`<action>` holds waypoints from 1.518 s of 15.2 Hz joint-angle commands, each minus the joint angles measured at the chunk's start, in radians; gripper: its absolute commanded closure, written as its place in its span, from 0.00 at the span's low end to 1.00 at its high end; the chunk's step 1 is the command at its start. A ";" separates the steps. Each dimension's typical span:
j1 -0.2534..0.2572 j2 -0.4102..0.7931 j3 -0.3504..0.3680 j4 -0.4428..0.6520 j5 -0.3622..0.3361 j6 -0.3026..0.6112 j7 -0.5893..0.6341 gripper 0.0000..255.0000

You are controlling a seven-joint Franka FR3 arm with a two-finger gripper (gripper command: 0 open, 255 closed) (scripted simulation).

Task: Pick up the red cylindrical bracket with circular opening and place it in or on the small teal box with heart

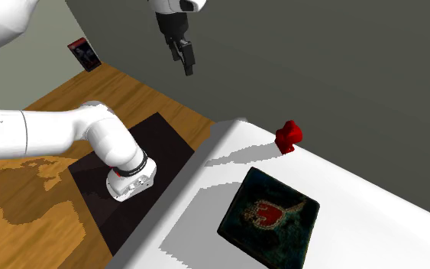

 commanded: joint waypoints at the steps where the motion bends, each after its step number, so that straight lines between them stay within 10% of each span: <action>1: 0.000 0.000 0.000 0.000 0.000 0.000 0.000 0.00; 13: -0.042 0.263 -0.254 0.128 -0.146 0.135 -0.307 0.00; 23: -0.055 0.595 -0.446 0.369 -0.129 0.230 -0.580 0.00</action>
